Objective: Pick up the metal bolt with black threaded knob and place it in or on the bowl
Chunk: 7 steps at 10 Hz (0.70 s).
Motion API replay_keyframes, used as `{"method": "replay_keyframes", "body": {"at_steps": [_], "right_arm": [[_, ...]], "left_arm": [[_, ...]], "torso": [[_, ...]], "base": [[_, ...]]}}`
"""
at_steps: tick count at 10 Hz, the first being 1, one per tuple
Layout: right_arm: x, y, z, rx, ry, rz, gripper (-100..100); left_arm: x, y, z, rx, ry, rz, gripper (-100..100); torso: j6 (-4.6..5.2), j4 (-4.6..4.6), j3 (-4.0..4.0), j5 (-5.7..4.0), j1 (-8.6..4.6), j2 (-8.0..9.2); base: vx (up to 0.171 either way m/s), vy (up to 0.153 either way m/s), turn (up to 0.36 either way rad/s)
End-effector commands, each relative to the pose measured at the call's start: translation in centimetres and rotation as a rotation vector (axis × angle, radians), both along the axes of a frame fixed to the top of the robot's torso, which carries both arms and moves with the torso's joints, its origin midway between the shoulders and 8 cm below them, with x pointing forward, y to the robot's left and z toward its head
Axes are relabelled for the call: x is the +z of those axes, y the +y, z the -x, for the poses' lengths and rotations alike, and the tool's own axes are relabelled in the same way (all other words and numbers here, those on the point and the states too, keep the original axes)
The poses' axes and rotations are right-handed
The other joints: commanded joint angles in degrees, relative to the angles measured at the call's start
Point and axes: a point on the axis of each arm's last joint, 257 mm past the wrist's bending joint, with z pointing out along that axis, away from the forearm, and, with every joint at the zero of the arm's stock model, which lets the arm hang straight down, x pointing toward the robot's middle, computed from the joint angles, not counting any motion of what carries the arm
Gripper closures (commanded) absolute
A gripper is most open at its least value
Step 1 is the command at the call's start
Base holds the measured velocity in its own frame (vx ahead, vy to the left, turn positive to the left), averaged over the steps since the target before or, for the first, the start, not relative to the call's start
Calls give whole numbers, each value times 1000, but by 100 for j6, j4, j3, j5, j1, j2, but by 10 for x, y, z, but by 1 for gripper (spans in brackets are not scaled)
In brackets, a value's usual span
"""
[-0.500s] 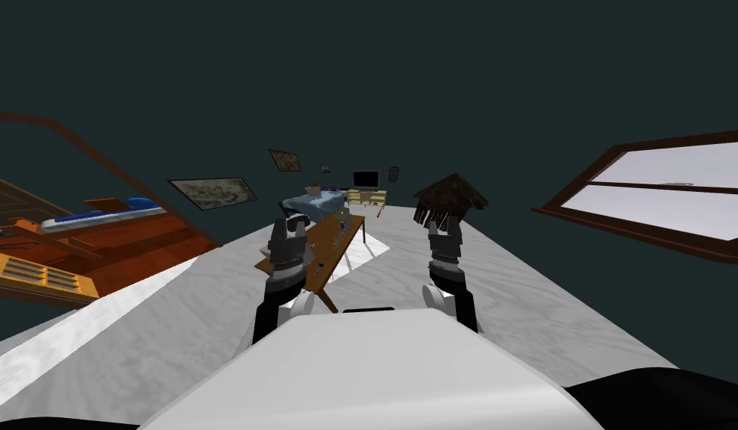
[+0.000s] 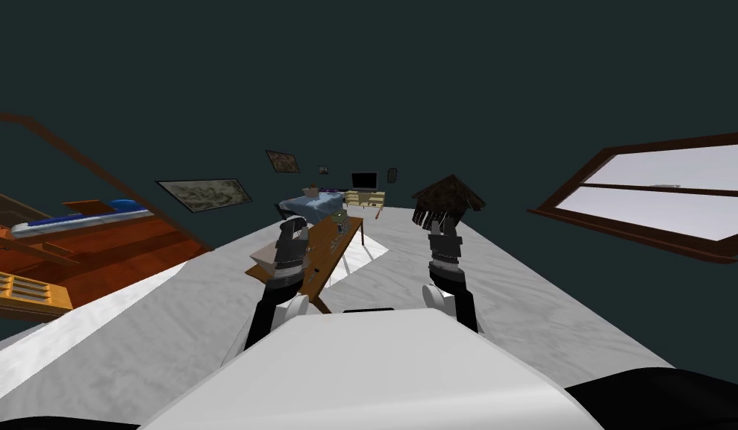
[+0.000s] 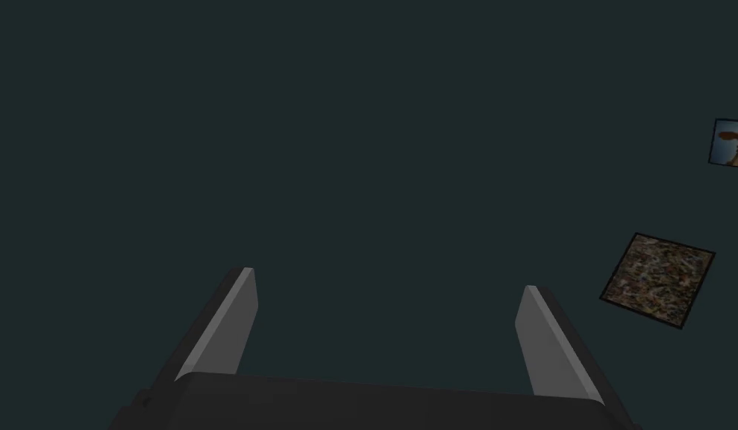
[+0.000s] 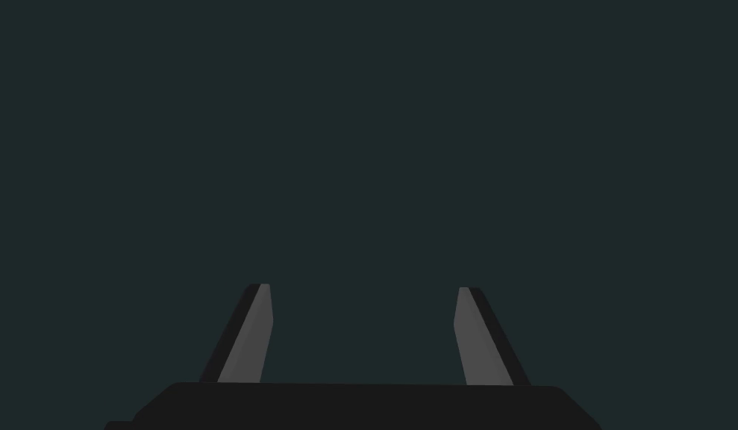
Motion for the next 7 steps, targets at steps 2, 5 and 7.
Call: {"method": "replay_keyframes", "body": {"at_steps": [2,5,7], "right_arm": [[0,0,0,0,0,0,0],[0,0,0,0,0,0,0],[0,0,0,0,0,0,0]], "left_arm": [[-28,19,-14,11,115,16,-100],[-58,39,-25,28,223,48,-100],[-79,51,-31,40,296,74,-100]], "torso": [[0,0,-1,-1,-3,-1],[0,2,5,1,7,9],[-1,0,2,2,10,5]], "base": [[112,-50,-40],[90,-24,-32],[86,-23,-23]]}}
